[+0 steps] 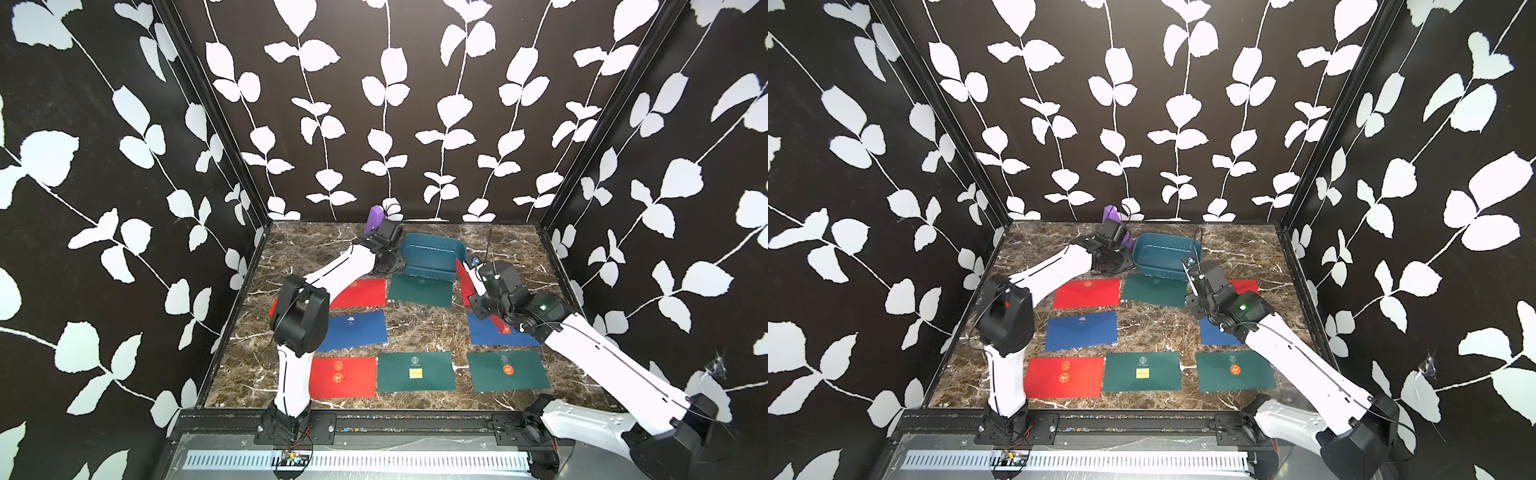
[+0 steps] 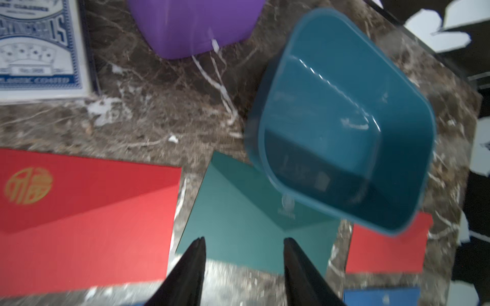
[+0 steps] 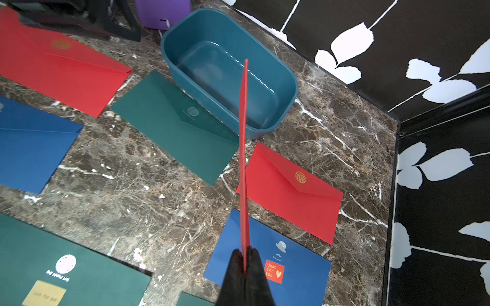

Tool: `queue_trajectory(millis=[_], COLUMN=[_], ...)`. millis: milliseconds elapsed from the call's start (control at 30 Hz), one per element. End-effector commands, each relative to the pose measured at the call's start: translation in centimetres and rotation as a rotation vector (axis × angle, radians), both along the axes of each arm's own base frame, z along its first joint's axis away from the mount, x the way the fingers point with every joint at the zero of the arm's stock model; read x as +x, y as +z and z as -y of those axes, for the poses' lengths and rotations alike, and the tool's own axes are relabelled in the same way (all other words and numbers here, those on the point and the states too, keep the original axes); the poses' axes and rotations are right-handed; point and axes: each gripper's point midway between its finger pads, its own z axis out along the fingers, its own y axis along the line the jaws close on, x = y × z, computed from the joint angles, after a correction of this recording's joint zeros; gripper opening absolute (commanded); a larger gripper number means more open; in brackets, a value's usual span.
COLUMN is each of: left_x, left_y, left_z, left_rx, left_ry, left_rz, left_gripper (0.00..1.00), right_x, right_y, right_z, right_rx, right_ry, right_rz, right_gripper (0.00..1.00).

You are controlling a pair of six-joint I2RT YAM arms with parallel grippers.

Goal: Put the sealed envelopes into the storage box
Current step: Place the envelope in the storage box.

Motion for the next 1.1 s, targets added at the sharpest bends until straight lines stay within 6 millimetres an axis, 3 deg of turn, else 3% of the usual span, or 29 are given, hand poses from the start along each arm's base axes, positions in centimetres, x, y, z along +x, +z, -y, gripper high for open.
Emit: queue_trajectory(millis=[0, 133, 267, 367, 533, 633, 767, 900, 1067], left_x=[2.9, 4.5, 4.8, 4.8, 4.7, 4.8, 4.2, 2.8, -0.2], left_y=[2.2, 1.1, 0.8, 0.7, 0.0, -0.5, -0.1, 1.5, 3.0], left_z=[0.5, 1.5, 1.7, 1.6, 1.7, 2.0, 2.0, 0.8, -0.6], left_rx=[-0.032, -0.061, -0.068, -0.052, -0.028, -0.024, -0.021, 0.016, 0.023], left_ry=[0.076, 0.106, 0.119, 0.101, 0.078, 0.059, 0.037, 0.013, -0.017], left_rz=[0.09, 0.093, 0.095, 0.096, 0.076, 0.068, 0.057, 0.051, 0.018], left_gripper=[0.48, 0.46, 0.43, 0.36, 0.28, 0.27, 0.34, 0.45, 0.5], right_x=[1.7, 2.7, 3.4, 4.3, 6.6, 8.4, 10.5, 11.8, 13.4], right_y=[1.0, 0.7, 1.7, 2.0, 1.1, 2.2, 2.9, 3.0, 2.1], right_z=[-0.9, -2.5, -4.0, -5.0, -5.8, -5.8, -5.7, -7.5, -9.5], right_rx=[0.035, 0.037, 0.017, -0.025, -0.125, -0.157, -0.171, -0.186, -0.219], right_ry=[-0.011, 0.041, 0.14, 0.209, 0.252, 0.273, 0.325, 0.48, 0.637], right_rz=[0.043, 0.037, 0.061, 0.068, 0.052, 0.093, 0.154, 0.238, 0.309], right_gripper=[0.0, 0.0, 0.0, 0.0, 0.0, 0.0, 0.0, 0.0, 0.0])
